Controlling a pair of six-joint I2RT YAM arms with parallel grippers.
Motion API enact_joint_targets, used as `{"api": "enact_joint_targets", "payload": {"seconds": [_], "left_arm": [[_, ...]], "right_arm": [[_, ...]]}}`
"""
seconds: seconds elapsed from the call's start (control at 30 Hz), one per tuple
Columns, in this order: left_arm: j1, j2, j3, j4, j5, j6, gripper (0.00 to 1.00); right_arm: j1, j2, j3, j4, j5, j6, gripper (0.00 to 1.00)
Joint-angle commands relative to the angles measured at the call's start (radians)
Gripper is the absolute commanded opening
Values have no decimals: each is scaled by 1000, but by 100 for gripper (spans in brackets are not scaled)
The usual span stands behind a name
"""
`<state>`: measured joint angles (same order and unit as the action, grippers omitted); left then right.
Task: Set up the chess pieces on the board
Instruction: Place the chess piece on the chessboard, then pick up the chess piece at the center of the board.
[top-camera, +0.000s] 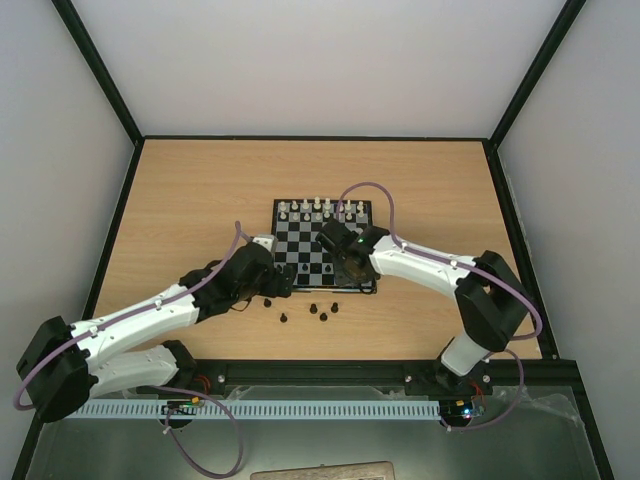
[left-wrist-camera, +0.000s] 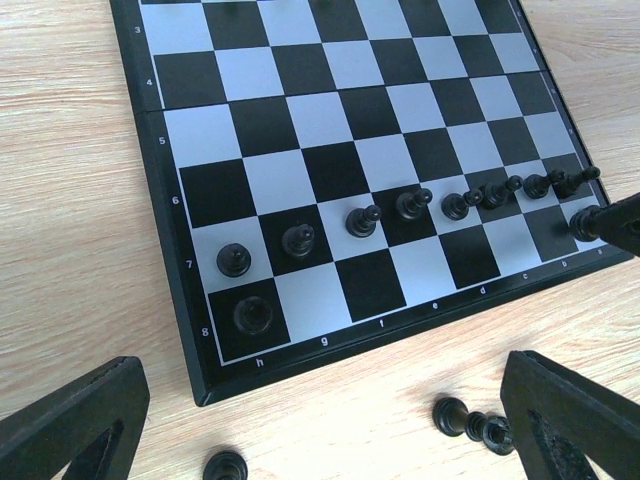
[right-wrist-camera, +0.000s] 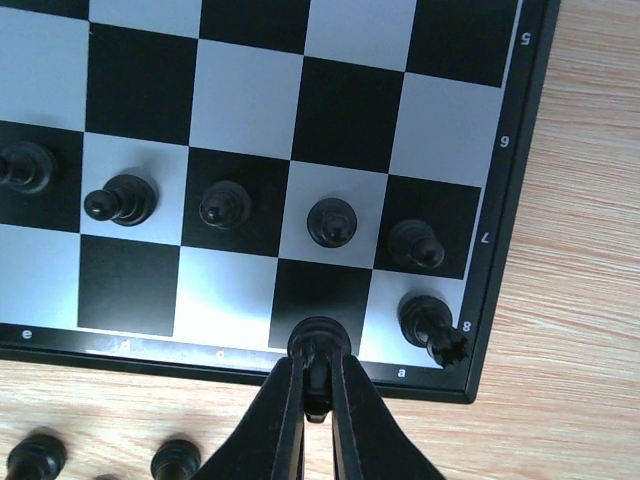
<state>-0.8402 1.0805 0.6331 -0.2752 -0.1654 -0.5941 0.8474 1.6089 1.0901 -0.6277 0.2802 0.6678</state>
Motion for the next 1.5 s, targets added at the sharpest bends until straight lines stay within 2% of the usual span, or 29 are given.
{"api": "enact_joint_targets", "payload": {"seconds": [0.0,0.87,1.03,1.3,1.47], "left_arm": [[12,0,14,-22,4,16,99],[27,11,13,-27,10,14,100],[27,13,18,-31,9,16,99],[27,23,34,-44,8,18,99],[28,41,60,-73,3,16,99]], "right_arm": [[-16,41,27,-31,-22,-41,6],[-46,99,19,16,-85,-97,11],[-46,80,17,2,-81,-97,19],[-46,3,39,-48,-60,-92,25],[-47,-113,51,-71,-57,-86,42]]}}
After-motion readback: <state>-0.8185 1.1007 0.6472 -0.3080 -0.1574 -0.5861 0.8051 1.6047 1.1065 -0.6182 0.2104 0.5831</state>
